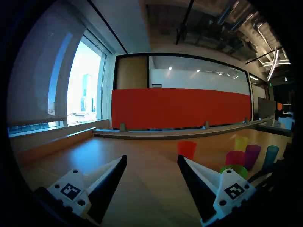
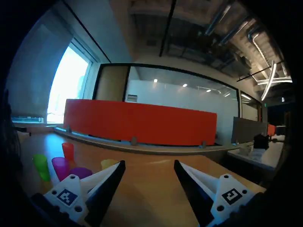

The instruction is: Pour water

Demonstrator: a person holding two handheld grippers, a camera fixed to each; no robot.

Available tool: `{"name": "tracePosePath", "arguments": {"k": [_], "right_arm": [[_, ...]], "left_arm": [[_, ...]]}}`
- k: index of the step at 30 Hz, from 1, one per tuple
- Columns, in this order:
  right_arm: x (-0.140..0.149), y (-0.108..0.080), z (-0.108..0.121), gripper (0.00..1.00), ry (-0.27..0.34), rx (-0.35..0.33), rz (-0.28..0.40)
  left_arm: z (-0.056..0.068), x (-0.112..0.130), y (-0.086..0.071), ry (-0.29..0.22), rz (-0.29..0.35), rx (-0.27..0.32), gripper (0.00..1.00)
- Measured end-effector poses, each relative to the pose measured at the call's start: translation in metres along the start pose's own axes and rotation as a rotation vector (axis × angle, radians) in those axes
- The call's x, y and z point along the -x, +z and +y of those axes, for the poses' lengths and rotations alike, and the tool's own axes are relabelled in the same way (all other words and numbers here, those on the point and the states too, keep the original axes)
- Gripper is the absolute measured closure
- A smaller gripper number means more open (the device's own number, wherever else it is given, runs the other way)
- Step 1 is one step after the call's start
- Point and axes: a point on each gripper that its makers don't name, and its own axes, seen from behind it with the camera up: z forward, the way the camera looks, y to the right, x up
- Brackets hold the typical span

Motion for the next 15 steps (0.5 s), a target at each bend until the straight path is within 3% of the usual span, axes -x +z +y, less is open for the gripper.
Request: {"name": "tracePosePath", "arguments": {"k": [6, 15], "right_arm": [[0.004, 0.008, 0.001, 0.0, 0.057, -0.011, -0.005], [0.008, 0.015, 0.002, 0.0, 0.064, -0.017, -0.01]], "left_arm": [[0.0, 0.0, 0.0, -0.001, 0.0, 0.0, 0.0], [0.0, 0.0, 0.0, -0.001, 0.0, 0.0, 0.01]]}}
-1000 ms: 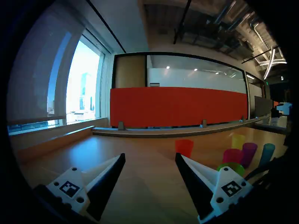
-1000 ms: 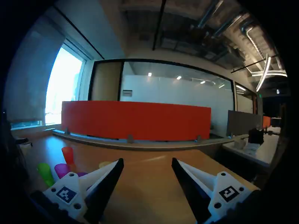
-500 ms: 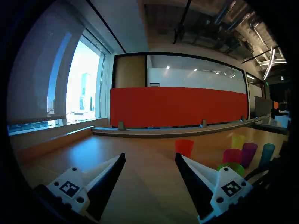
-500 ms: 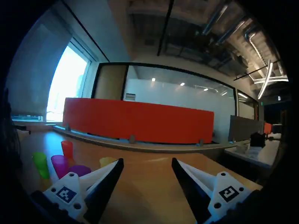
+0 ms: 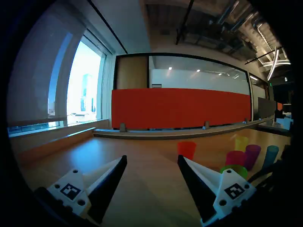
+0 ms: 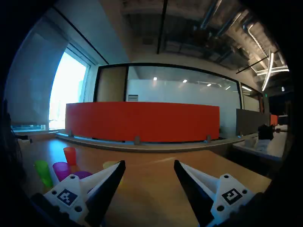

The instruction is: Pour water

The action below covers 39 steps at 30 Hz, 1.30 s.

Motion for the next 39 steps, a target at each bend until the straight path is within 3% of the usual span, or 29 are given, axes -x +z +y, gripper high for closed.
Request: {"name": "tracePosePath", "arguments": {"k": [15, 39], "right_arm": [[0.027, 0.01, -0.001, 0.01, 0.051, -0.005, -0.023], [0.037, 0.014, 0.005, 0.0, 0.023, 0.02, -0.043]], "left_arm": [[0.0, 0.0, 0.0, 0.0, 0.0, 0.0, 0.01], [0.0, 0.0, 0.001, 0.0, 0.0, 0.0, 0.01]]}}
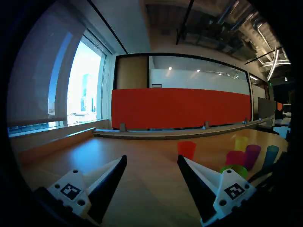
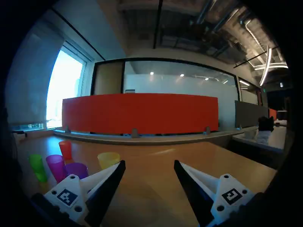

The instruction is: Pour water

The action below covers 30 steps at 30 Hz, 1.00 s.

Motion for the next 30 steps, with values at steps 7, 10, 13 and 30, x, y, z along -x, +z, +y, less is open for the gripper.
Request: {"name": "tracePosePath", "arguments": {"k": [7, 10, 13, 30], "right_arm": [[-0.0001, -0.0007, -0.0016, 0.0, 0.001, -0.006, -0.001], [0.0003, -0.0003, -0.0016, 0.0, 0.001, -0.006, -0.003], [0.0006, -0.0002, -0.0015, 0.0, 0.001, -0.006, -0.003], [0.001, -0.0003, -0.002, 0.0, 0.0, -0.006, -0.003]], "left_arm": [[0.0, 0.0, 0.0001, 0.0, 0.0, 0.0, 0.01], [0.0, -0.0002, 0.0, 0.0, 0.0, 0.0, 0.01], [0.0001, -0.0003, -0.0002, 0.0, 0.0, 0.0, 0.0], [0.0004, -0.0004, -0.0004, 0.0, 0.0, 0.0, 0.01]]}}
